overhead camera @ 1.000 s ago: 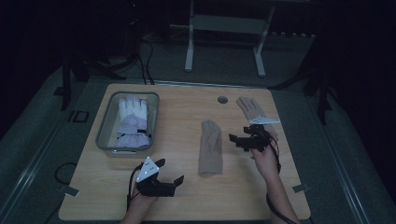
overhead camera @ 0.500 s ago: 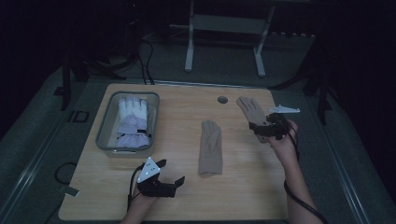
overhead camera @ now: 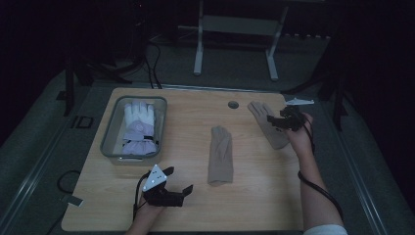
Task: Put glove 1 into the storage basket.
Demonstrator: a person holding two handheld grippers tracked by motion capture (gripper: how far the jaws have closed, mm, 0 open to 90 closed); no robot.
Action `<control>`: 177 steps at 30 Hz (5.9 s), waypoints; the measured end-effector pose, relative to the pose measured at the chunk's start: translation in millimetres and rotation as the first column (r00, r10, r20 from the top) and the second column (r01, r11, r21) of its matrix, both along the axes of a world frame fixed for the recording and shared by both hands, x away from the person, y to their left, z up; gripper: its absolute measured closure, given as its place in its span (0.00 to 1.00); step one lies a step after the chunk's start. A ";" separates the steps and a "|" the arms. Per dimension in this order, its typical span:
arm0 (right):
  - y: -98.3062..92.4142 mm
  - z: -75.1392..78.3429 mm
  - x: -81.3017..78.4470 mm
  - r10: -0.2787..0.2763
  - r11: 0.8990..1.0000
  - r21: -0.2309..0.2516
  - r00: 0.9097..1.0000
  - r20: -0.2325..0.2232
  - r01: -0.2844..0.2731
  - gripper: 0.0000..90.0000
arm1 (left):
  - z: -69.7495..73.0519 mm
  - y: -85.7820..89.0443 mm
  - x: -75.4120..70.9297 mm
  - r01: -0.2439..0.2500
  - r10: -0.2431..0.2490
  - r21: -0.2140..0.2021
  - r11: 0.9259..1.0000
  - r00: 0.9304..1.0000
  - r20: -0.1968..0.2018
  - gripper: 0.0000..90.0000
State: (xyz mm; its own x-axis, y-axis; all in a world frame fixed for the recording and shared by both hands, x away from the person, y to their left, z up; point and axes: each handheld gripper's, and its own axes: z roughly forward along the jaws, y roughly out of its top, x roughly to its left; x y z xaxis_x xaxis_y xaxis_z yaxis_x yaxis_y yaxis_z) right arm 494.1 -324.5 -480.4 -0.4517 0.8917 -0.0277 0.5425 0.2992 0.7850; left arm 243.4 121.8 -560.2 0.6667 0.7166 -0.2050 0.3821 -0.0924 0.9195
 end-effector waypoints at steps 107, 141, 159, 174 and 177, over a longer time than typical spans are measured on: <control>-10.3 -47.6 -123.4 0.127 0.992 0.009 0.984 -0.128 -0.127 0.20 | 3.8 -6.9 -7.0 0.054 -0.054 0.008 0.999 0.998 0.020 0.03; -2.0 -64.7 -118.8 0.040 0.993 -0.105 0.992 -0.124 -0.053 0.87 | 3.9 -9.9 -7.9 0.078 -0.078 0.008 0.997 0.997 0.006 0.03; 34.5 1.0 -129.7 -0.042 0.998 -0.041 0.997 -0.072 0.040 0.87 | 3.4 -7.4 -6.2 0.060 -0.060 0.005 0.998 0.998 0.002 0.03; 114.2 21.8 -132.0 0.046 0.999 0.021 0.998 -0.046 -0.045 0.87 | 4.4 -4.0 -6.1 0.054 -0.054 0.006 0.999 0.999 0.006 0.03; 131.5 20.7 -131.1 0.061 0.998 0.034 0.997 -0.056 -0.059 0.87 | 5.1 -3.4 -6.5 0.053 -0.053 0.005 0.999 0.999 0.008 0.03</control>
